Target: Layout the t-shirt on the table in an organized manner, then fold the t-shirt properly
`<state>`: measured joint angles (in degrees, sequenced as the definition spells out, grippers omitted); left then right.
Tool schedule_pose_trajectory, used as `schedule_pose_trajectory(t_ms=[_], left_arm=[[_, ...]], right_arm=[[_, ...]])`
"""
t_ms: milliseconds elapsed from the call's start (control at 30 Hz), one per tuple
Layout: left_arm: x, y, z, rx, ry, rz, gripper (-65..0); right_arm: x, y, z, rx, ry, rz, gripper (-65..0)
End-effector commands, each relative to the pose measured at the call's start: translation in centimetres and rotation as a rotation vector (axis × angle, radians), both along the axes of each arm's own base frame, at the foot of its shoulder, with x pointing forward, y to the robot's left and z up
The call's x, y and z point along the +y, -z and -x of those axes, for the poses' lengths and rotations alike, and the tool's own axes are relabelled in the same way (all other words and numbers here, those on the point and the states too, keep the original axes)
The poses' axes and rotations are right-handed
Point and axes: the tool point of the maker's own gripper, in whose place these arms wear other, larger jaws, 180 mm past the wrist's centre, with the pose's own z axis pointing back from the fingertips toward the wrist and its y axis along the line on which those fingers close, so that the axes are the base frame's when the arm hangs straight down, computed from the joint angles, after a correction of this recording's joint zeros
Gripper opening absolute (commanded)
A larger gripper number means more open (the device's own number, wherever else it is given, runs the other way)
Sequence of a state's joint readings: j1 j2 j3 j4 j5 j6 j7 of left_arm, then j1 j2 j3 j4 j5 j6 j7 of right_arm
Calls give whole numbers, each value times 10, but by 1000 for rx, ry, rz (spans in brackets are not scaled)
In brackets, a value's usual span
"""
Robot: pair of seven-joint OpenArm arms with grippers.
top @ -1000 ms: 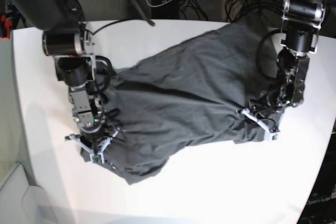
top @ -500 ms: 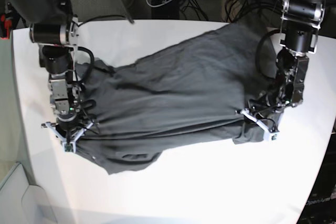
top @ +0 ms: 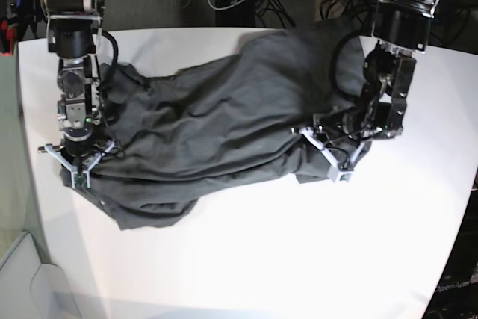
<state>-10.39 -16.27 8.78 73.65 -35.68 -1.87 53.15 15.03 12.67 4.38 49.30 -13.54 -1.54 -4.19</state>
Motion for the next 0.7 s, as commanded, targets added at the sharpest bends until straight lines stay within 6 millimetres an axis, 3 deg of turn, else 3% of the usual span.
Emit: schedule_pose_trajectory(t_ms=[0,100,367,467,567,667], left_arm=[[-1,-14,-6,-33,13,0,-647],[-12,-36,-7,-100,45,13,-647],[-26,-84,-18,-247,89,30,-647],[1,-92,-29,-262,2,30,-647],[47,-86,-38,-241,-142,31,-646],[81,-85,-46,-233,-246,37,-645]], right_arm=[[7,-5,-2,-2,2,-16,-595],[21,-34,-5,-90,-32,-8,-595],[97,-99,-15,-208,-154,-116,-598],[131,-113,-11,-160,-227,-168,-598],[162,-100,-3,-48,-293,-220,-596],[181,-86,6,32,-311,-256,-595]])
